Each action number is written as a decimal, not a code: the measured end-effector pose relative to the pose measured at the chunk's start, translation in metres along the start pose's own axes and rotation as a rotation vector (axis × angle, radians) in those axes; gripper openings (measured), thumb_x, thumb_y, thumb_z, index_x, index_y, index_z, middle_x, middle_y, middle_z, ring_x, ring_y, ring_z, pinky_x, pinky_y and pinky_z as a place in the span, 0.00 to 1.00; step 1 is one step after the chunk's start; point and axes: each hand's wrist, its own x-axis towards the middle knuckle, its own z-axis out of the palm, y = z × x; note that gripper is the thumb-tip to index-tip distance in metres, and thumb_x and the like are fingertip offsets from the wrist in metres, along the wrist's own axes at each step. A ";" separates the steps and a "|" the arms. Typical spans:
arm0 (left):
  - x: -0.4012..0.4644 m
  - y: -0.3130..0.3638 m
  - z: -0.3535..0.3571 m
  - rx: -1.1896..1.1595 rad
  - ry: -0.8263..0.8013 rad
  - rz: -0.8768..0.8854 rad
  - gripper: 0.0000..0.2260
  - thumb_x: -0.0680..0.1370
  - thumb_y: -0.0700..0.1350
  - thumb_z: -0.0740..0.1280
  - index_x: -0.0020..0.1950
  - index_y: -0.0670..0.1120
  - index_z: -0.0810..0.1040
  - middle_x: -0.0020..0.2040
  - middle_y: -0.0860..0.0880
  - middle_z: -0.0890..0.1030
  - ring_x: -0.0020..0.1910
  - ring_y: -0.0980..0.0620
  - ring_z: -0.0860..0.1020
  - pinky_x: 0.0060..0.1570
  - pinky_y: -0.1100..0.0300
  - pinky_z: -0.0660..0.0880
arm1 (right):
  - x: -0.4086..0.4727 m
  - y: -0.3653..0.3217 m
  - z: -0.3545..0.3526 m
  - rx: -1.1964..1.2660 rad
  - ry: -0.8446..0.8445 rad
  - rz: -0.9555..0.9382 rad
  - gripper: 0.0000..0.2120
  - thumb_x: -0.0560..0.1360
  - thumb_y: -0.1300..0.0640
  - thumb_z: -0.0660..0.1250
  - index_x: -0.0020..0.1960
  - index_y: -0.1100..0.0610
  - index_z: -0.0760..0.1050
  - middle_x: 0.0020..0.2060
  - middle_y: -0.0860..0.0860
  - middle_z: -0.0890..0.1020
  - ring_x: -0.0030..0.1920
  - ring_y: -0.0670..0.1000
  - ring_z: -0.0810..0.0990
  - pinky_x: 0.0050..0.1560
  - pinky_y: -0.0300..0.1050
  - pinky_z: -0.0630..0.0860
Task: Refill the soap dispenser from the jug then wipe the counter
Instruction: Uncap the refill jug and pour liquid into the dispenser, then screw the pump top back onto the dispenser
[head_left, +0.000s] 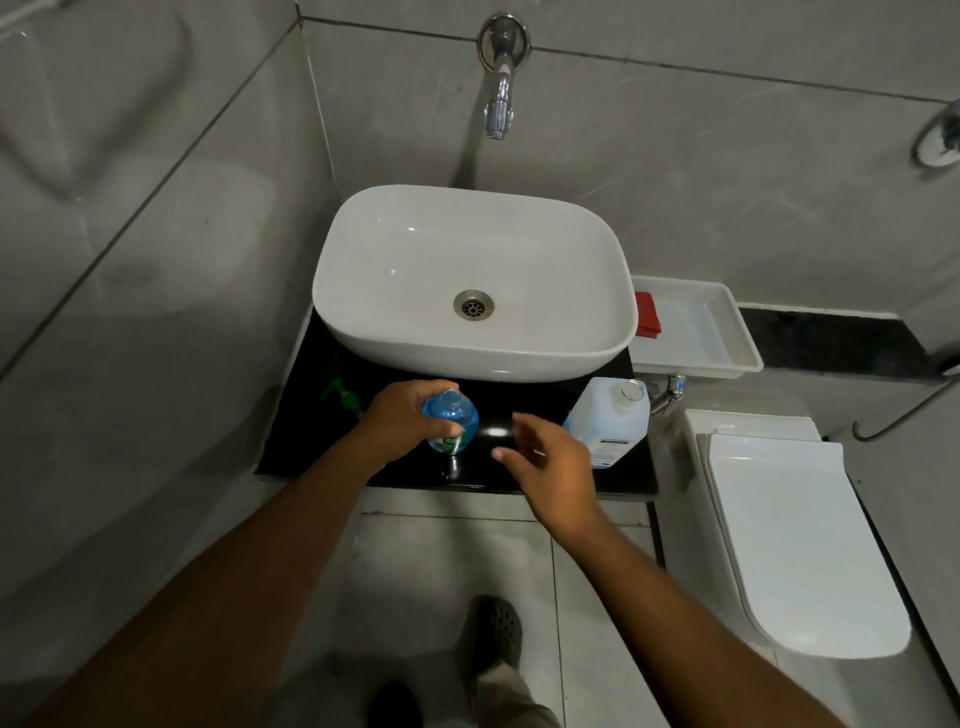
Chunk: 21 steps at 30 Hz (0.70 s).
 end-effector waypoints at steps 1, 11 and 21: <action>-0.001 0.001 -0.001 0.011 -0.009 -0.006 0.24 0.65 0.40 0.78 0.60 0.52 0.79 0.55 0.52 0.82 0.55 0.56 0.79 0.56 0.58 0.77 | 0.012 -0.005 0.006 -0.036 -0.053 -0.031 0.27 0.71 0.56 0.75 0.68 0.56 0.72 0.59 0.51 0.78 0.58 0.46 0.78 0.59 0.38 0.75; -0.002 -0.006 -0.053 -0.035 0.147 -0.145 0.27 0.71 0.34 0.70 0.69 0.48 0.71 0.62 0.53 0.73 0.62 0.53 0.71 0.53 0.59 0.71 | 0.053 -0.003 0.035 -0.104 -0.291 -0.071 0.38 0.67 0.58 0.78 0.73 0.55 0.64 0.66 0.53 0.74 0.64 0.52 0.74 0.65 0.53 0.74; 0.005 -0.035 -0.059 -0.108 0.535 -0.571 0.16 0.73 0.51 0.71 0.47 0.39 0.75 0.45 0.38 0.81 0.39 0.41 0.80 0.40 0.50 0.78 | 0.064 0.002 0.039 -0.040 -0.253 -0.088 0.30 0.68 0.58 0.77 0.68 0.54 0.72 0.61 0.51 0.79 0.59 0.48 0.78 0.63 0.50 0.75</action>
